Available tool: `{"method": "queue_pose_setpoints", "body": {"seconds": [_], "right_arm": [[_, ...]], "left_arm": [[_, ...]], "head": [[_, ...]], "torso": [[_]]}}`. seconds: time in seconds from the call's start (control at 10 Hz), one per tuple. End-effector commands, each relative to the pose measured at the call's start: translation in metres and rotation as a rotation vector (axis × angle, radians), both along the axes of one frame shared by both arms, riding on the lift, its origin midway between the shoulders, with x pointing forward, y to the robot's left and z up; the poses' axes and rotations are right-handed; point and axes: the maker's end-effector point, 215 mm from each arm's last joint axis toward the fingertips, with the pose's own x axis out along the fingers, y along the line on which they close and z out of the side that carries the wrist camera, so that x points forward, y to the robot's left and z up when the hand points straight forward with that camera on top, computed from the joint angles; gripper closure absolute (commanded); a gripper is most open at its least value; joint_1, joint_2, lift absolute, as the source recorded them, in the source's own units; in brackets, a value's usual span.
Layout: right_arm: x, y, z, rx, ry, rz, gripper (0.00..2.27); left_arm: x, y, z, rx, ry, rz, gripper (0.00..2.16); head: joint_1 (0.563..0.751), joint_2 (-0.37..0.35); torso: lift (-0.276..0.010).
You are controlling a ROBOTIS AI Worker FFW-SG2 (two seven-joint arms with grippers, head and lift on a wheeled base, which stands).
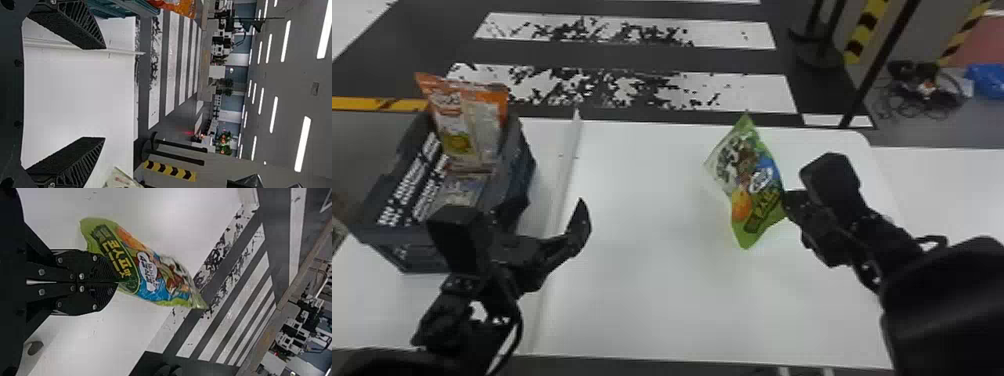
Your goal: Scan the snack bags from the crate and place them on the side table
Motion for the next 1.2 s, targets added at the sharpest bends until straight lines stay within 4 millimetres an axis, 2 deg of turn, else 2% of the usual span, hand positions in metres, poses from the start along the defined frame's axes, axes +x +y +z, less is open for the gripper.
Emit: {"method": "queue_pose_setpoints", "body": {"seconds": [0.0, 0.2, 0.3, 0.6, 0.8, 1.0, 1.1], "right_arm": [[-0.008, 0.011, -0.002, -0.238, -0.039, 0.08, 2.26], [-0.031, 0.036, -0.026, -0.453, -0.058, 0.187, 2.26], [-0.034, 0.035, -0.021, -0.544, -0.101, 0.18, 2.26], [-0.033, -0.009, 0.024, -0.87, -0.244, 0.039, 2.26], [-0.047, -0.026, 0.037, -1.088, -0.309, -0.026, 2.26], [-0.062, -0.009, 0.004, -1.176, -0.293, 0.082, 2.26], [-0.069, 0.002, -0.017, -1.159, -0.261, 0.149, 2.26]], "left_arm": [[0.0, 0.001, -0.001, 0.002, 0.001, 0.002, 0.04], [0.002, 0.001, -0.003, -0.001, 0.004, 0.003, 0.04], [0.002, 0.002, -0.006, 0.0, 0.01, 0.004, 0.04], [0.003, 0.003, -0.01, 0.002, 0.015, 0.005, 0.04], [0.005, 0.003, -0.013, 0.0, 0.018, 0.006, 0.04], [0.006, 0.004, -0.016, -0.006, 0.023, 0.006, 0.04], [0.005, 0.005, -0.017, -0.004, 0.024, 0.007, 0.04]], "head": [[0.695, -0.026], [0.695, -0.004], [0.695, 0.004], [0.695, 0.005], [0.695, -0.037], [0.695, -0.049], [0.695, -0.04]], "torso": [[-0.081], [-0.081], [-0.081], [-0.081], [-0.081], [-0.081], [-0.081]]}}
